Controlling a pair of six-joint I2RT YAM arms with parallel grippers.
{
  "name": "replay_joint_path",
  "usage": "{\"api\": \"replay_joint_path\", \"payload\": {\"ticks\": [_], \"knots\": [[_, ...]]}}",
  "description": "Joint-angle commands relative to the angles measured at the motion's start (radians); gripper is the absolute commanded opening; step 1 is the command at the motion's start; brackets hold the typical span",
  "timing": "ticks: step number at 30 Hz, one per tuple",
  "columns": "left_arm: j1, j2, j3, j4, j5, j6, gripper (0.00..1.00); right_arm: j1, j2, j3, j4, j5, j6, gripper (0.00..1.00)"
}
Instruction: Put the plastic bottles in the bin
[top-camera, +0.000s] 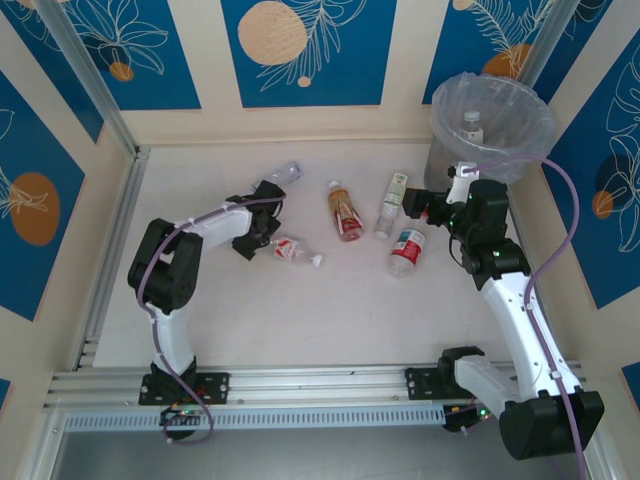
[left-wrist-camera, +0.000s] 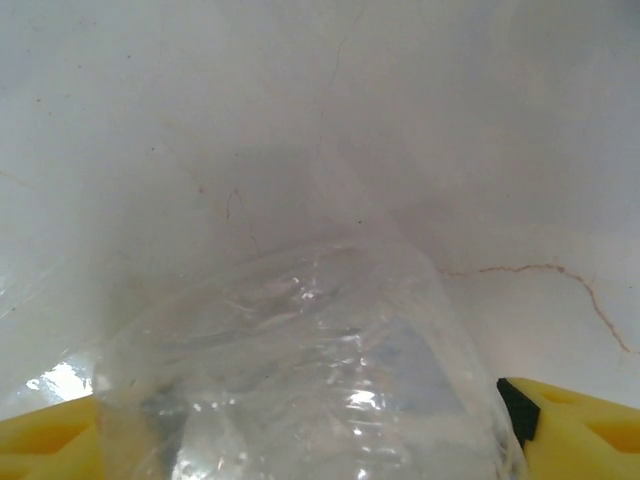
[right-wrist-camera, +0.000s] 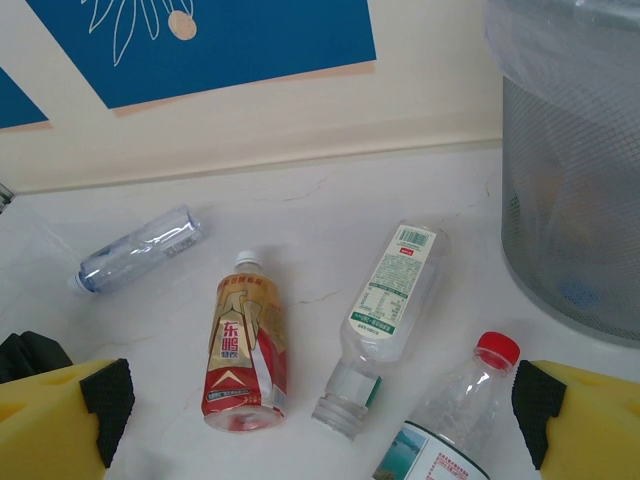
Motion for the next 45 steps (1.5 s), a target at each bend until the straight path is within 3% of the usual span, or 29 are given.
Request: {"api": "replay_joint_path", "payload": {"ticks": [1, 3, 13, 18, 22, 28, 37, 45], "knots": [[0.012, 0.036, 0.027, -0.1, -0.085, -0.263, 0.74, 0.004, -0.019, -0.014, -0.017, 0.004, -0.002, 1.0], [0.01, 0.035, 0.024, -0.088, -0.094, -0.239, 0.7, 0.004, -0.019, -0.012, -0.016, -0.001, 0.001, 1.0], [0.011, -0.035, -0.076, 0.095, -0.145, 0.006, 0.72, 0.006, -0.019, -0.001, -0.029, -0.024, 0.014, 1.0], [0.011, -0.044, -0.109, 0.145, -0.116, 0.116, 0.71, 0.007, -0.029, -0.006, -0.033, -0.027, 0.027, 1.0], [0.009, -0.048, -0.102, 0.178, -0.076, 0.282, 0.7, 0.009, -0.038, -0.002, -0.04, -0.043, 0.043, 1.0], [0.009, -0.046, -0.094, 0.217, -0.013, 0.469, 0.69, 0.012, -0.041, -0.007, -0.116, -0.135, 0.056, 1.0], [-0.021, -0.099, -0.097, 0.261, 0.069, 0.612, 0.66, 0.05, -0.023, -0.114, -0.046, -0.294, 0.2, 1.0], [-0.041, -0.126, -0.112, 0.318, 0.2, 0.617, 0.64, 0.168, 0.121, -0.159, 0.118, -0.311, 0.328, 1.0]]}}
